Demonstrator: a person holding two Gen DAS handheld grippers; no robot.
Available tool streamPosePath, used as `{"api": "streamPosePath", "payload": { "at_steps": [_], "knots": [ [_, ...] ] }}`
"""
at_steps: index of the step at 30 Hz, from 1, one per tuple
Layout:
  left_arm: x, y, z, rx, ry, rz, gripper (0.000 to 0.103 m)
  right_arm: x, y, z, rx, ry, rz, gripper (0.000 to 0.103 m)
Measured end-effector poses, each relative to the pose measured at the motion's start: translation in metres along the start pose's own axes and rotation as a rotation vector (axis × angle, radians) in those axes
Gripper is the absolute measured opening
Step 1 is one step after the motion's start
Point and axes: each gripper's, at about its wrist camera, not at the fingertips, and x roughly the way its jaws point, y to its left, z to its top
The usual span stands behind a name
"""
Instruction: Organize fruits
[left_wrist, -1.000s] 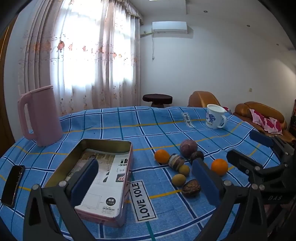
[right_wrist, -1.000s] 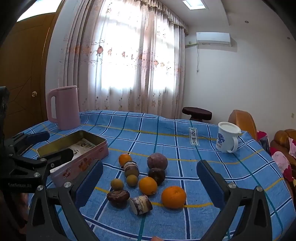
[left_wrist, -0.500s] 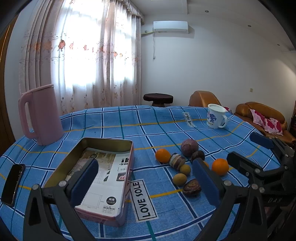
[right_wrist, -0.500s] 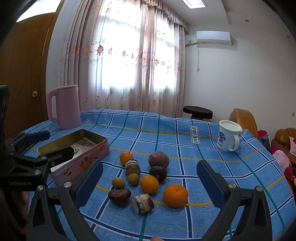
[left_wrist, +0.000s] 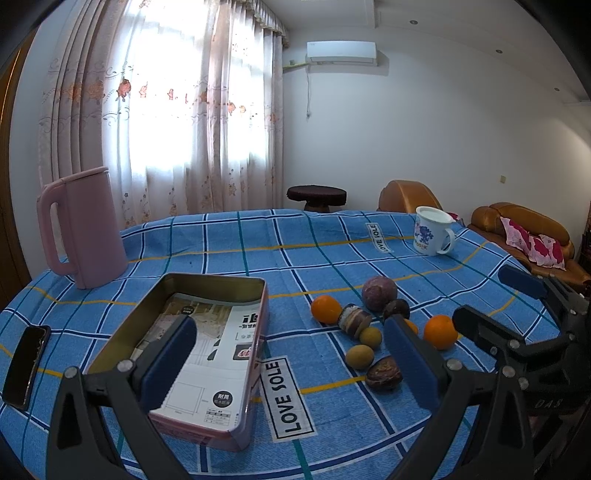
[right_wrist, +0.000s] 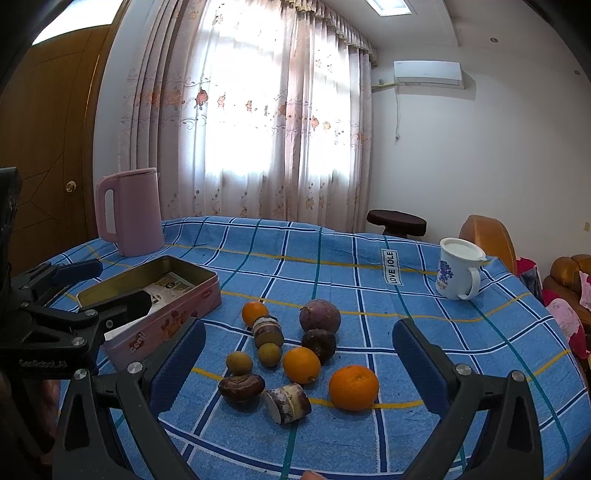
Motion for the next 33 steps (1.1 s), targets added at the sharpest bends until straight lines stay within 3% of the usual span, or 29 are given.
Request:
{"api": "streamPosePath", "payload": {
  "at_steps": [33],
  "knots": [
    [0.0052,-0.002,-0.0063,0.005,0.014,-0.012,0.103,0.0039,-0.007,-0.0048,-0.011,0.018,-0.012,0.102]
  ]
}}
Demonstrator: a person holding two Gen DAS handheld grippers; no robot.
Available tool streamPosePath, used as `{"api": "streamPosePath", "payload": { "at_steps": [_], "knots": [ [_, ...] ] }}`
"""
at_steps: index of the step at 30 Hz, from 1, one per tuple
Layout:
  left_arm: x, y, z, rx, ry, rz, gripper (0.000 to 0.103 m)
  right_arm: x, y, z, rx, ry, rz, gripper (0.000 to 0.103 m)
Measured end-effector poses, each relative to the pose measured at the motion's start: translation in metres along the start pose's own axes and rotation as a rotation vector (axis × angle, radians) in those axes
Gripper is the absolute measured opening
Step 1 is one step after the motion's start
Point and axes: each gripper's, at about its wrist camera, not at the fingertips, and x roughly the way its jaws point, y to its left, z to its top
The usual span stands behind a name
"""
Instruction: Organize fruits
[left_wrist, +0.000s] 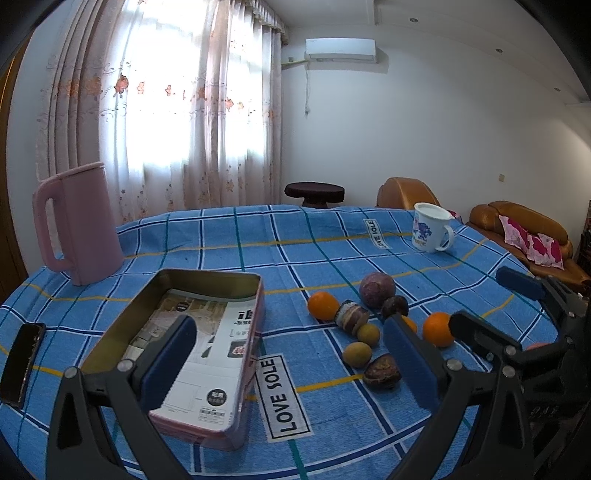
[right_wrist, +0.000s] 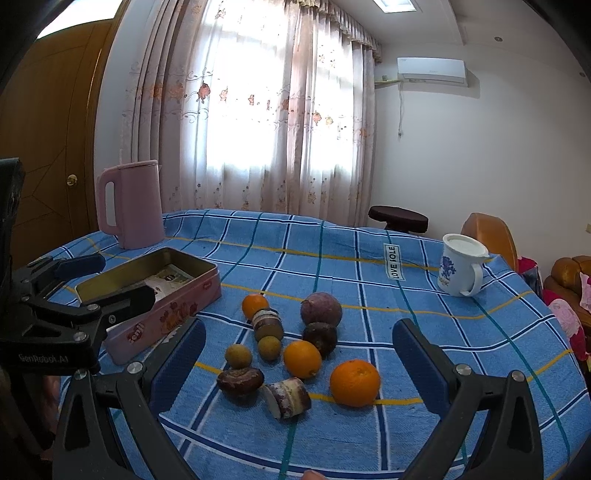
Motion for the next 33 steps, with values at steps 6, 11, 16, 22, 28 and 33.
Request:
{"api": "streamPosePath", "payload": {
  "at_steps": [6,11,16,22,28,33],
  "knots": [
    [0.016,-0.013,-0.011,0.014,0.052,-0.035,0.103,0.002,-0.035,-0.014,0.052,0.025,-0.081,0.102],
    [0.03,-0.028,-0.02,0.04,0.1,-0.075,0.103,0.005,-0.061,-0.028,0.117,0.063,-0.125,0.102],
    [0.047,-0.045,-0.026,0.063,0.17,-0.137,0.102,0.021,-0.068,-0.032,0.125,0.116,-0.11,0.101],
    [0.06,-0.058,-0.028,0.086,0.236,-0.198,0.086,0.045,-0.061,-0.033,0.092,0.192,-0.054,0.084],
    [0.076,-0.059,-0.028,0.066,0.311,-0.238,0.073,0.068,-0.061,-0.038,0.11,0.303,0.001,0.077],
    [0.088,-0.054,-0.028,0.033,0.35,-0.265,0.066,0.081,-0.061,-0.042,0.119,0.378,0.044,0.063]
  ]
}}
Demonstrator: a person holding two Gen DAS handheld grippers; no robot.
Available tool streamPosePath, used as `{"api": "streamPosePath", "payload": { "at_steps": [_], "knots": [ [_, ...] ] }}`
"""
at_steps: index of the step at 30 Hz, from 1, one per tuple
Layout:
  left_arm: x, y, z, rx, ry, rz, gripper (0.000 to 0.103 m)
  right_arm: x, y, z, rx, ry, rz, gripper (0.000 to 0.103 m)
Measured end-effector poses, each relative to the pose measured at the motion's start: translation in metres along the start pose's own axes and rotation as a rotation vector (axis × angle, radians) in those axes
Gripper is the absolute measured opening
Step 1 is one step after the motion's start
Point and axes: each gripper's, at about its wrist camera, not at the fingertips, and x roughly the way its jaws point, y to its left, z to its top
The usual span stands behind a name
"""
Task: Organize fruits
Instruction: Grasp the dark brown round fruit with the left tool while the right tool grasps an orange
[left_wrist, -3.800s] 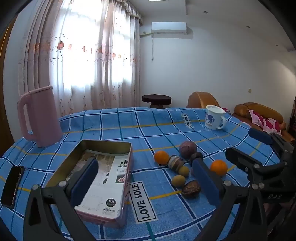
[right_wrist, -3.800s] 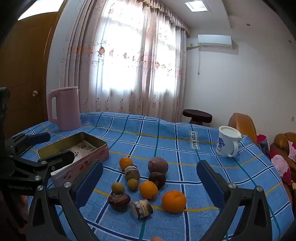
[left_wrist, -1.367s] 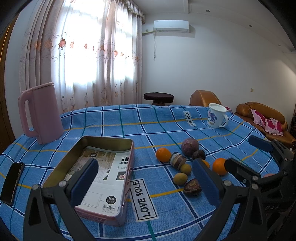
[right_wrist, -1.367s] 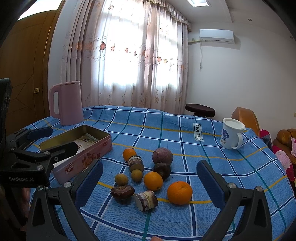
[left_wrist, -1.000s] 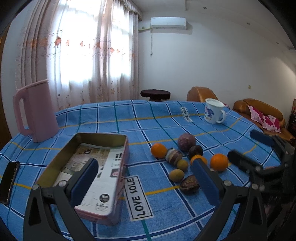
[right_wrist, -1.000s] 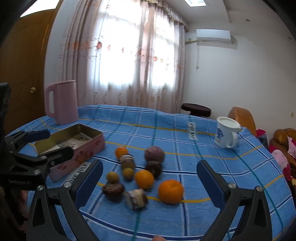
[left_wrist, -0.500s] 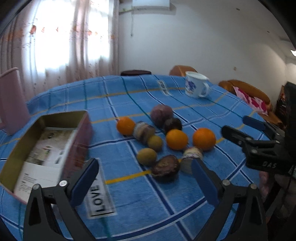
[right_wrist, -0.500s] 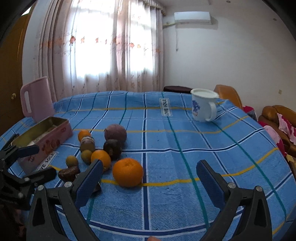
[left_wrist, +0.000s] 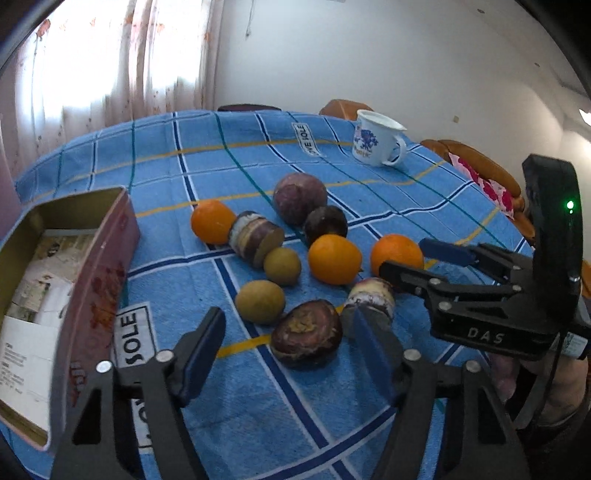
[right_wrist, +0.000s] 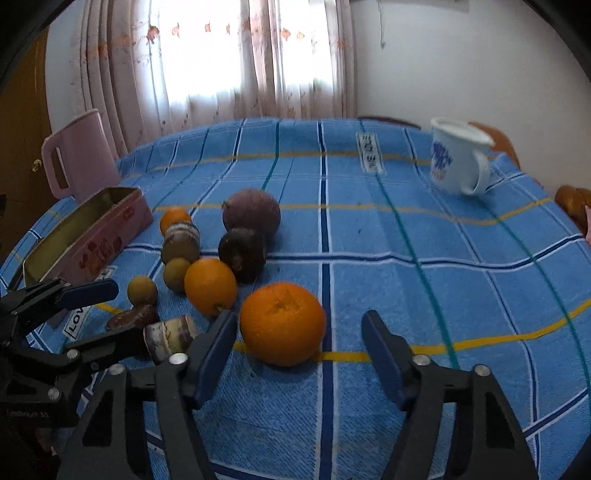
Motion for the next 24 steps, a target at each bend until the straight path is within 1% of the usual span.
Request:
{"api": "streamPosePath", "payload": {
  "at_steps": [1,2,3,4,5,7,8,13,16,24],
  "knots": [
    [0.002,0.001,0.0,-0.006,0.009,-0.009,0.061,0.001,0.0,0.0,-0.003,0.005,0.009,0.06],
    [0.003,0.002,0.0,-0.009,0.018,-0.02,0.058,0.0,0.0,0.0,-0.003,0.003,0.016,0.058],
    [0.003,0.002,-0.001,-0.009,0.022,-0.03,0.055,-0.001,0.0,0.0,-0.003,-0.006,0.028,0.053],
    [0.003,0.002,-0.001,-0.01,0.026,-0.036,0.054,-0.003,0.0,-0.001,-0.004,-0.013,0.035,0.05],
    [0.003,0.002,-0.001,-0.009,0.03,-0.04,0.053,-0.004,0.001,-0.001,-0.003,-0.016,0.033,0.05],
    [0.004,0.001,-0.001,-0.002,0.031,-0.06,0.044,-0.006,0.001,-0.002,-0.005,-0.028,0.035,0.05],
    [0.004,0.0,-0.001,0.005,0.03,-0.069,0.043,-0.008,0.002,-0.003,-0.012,-0.037,0.041,0.05],
    [-0.001,-0.001,-0.003,0.017,0.015,-0.076,0.042,-0.016,0.006,-0.005,-0.037,-0.088,0.033,0.05],
    [-0.008,-0.001,-0.004,0.024,-0.02,-0.078,0.042,-0.02,0.008,-0.005,-0.054,-0.117,0.03,0.049],
    [-0.019,0.0,-0.005,0.036,-0.096,-0.054,0.042,-0.026,0.011,-0.007,-0.076,-0.167,0.021,0.049]
  ]
}}
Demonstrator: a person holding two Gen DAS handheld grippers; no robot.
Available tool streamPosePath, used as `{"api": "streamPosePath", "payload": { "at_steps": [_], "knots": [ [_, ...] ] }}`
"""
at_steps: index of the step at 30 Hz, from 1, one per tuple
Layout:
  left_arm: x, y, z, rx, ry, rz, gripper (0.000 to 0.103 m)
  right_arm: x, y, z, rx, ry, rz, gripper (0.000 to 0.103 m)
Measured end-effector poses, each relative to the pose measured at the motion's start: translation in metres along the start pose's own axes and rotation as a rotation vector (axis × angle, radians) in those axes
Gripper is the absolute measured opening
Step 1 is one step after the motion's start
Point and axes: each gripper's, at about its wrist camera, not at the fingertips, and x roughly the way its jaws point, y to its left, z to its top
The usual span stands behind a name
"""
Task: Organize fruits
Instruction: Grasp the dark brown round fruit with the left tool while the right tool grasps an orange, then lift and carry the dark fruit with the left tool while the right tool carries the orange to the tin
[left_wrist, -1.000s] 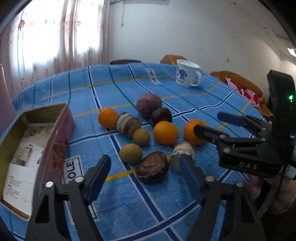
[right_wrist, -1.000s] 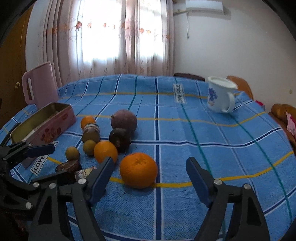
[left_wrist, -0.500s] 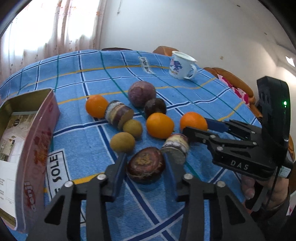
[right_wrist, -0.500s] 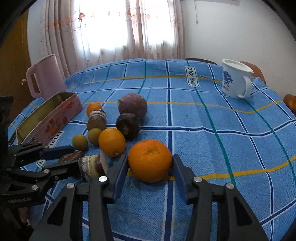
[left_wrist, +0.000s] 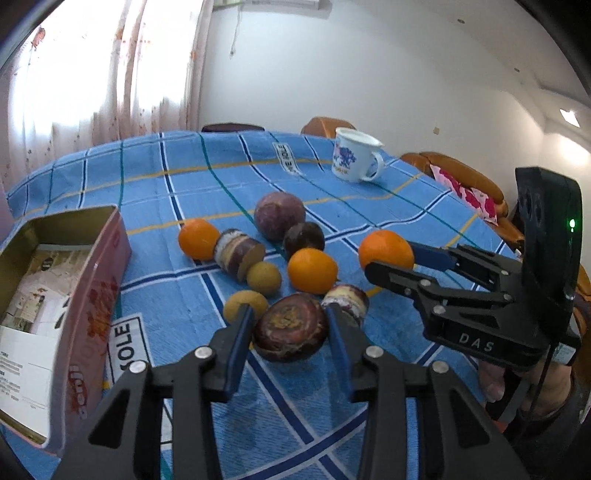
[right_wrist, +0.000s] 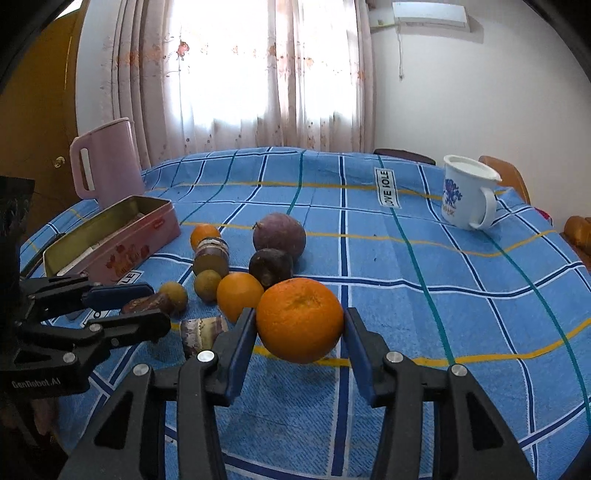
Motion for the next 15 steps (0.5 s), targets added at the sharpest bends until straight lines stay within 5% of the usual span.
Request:
{"api": "streamPosePath", "payload": {
  "at_steps": [15],
  "knots": [
    [-0.015,0.0,-0.001,0.0,-0.11,0.012,0.042,-0.016,0.01,-0.005,-0.05,-0.102,0.005,0.049]
  ]
}}
